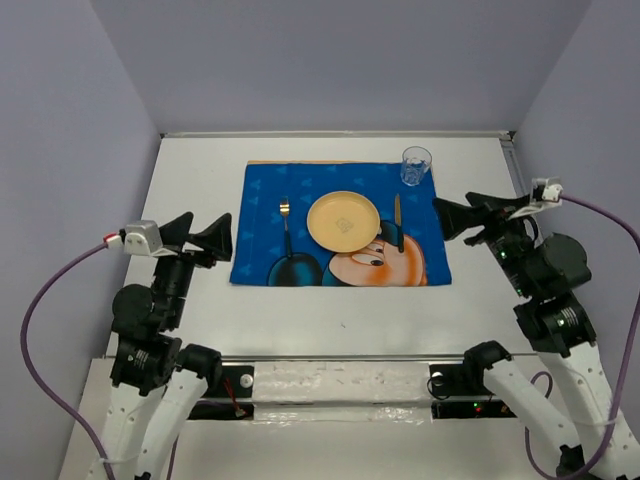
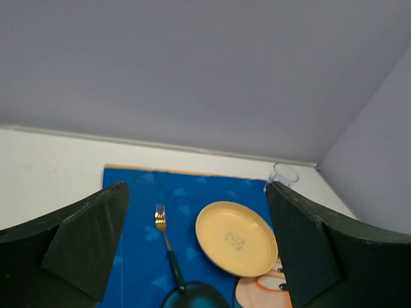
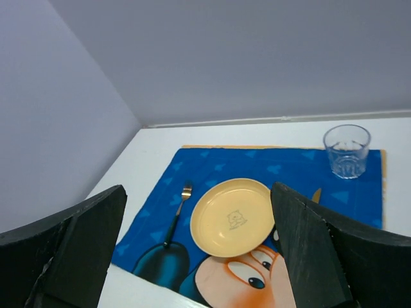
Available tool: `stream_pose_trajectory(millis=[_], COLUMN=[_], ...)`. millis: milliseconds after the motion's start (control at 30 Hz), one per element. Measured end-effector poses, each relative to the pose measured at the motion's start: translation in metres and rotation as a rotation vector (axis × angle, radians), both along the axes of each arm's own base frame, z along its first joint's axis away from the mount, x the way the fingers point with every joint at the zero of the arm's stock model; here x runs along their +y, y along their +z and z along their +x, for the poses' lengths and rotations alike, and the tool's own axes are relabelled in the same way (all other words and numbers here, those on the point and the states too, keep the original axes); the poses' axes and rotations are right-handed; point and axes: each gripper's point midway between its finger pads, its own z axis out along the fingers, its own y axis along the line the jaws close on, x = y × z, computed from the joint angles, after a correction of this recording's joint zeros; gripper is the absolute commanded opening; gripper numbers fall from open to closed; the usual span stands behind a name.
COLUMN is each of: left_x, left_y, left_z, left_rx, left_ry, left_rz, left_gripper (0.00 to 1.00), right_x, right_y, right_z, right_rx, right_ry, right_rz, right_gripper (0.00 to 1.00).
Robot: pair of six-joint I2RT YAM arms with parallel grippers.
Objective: Set the dinner table for one person
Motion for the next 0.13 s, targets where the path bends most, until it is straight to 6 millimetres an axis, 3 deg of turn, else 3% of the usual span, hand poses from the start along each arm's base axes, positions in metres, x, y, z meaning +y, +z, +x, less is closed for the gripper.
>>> stream_pose_trajectory(millis=[133], left_x=[-0.003], left_y=[0.034], left_z=[-0.007], left_rx=[-0.082], left_ry=[-0.027], left_rz=[-0.017], left_gripper=[0.99], right_x=[-0.022], right_y=[0.001], right_z=[-0.021], right_rx=[-0.037], right_ry=[-0.075], right_rz=[0.014], right_gripper=[1.00])
